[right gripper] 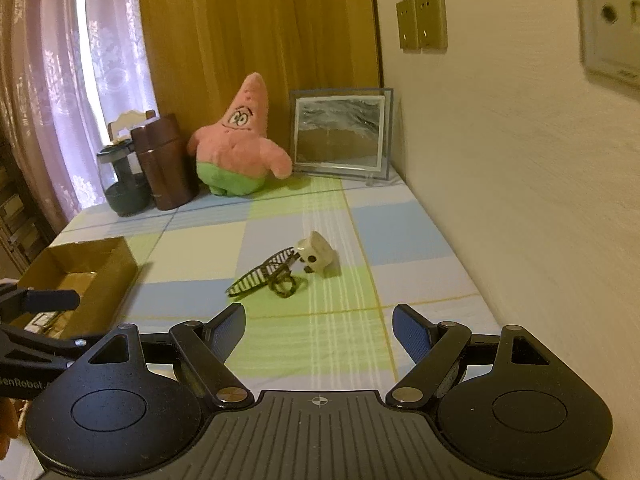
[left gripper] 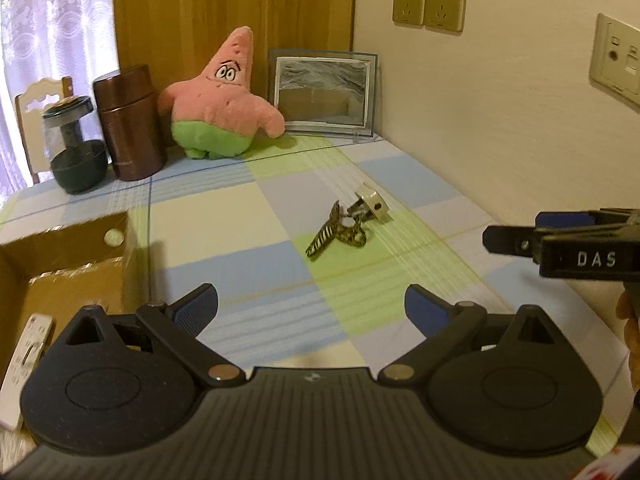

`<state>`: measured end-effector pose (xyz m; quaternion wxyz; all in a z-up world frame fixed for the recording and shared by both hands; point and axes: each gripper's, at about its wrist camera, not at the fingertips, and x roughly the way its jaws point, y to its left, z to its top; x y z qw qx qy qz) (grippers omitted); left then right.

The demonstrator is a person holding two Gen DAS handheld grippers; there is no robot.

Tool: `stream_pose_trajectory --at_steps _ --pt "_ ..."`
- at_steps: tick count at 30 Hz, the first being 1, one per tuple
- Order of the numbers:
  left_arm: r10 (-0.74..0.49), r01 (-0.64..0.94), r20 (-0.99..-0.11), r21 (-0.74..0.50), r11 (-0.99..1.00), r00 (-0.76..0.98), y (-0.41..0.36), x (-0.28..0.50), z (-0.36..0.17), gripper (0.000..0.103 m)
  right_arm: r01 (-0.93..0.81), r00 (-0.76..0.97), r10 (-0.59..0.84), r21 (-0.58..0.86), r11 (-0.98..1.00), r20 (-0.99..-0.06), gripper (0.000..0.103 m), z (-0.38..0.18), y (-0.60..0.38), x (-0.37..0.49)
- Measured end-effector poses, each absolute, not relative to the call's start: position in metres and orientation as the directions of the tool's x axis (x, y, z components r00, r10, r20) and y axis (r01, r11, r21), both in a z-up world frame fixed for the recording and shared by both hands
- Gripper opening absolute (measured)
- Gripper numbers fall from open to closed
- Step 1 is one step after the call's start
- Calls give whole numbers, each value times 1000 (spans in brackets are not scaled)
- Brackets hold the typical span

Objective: Organize rigid objects
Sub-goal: 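Grasp the leopard-print hair clip with the left gripper while the right gripper grasps the white plug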

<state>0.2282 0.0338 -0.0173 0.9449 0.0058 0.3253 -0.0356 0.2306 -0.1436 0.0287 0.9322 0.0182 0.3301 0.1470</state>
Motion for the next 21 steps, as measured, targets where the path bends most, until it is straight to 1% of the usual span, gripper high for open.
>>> stream_pose_trajectory --at_steps 4,11,15,19,21 --pt "-81 98 -618 -6 995 782 31 257 -24 98 -255 735 281 132 958 -617 78 18 -144 252" --pt "-121 158 -631 4 987 766 23 302 -45 94 -269 724 281 117 956 -630 78 -1 -139 284" --pt "-139 184 -634 5 983 761 21 326 -55 88 -262 714 279 125 957 -643 77 -13 -140 302" --pt "-170 212 -633 -10 977 755 21 348 -63 86 -252 712 276 131 959 -646 77 -21 -144 319" --pt "-183 225 -638 -16 974 748 22 356 -68 82 -242 714 270 134 961 -646 77 -24 -145 327"
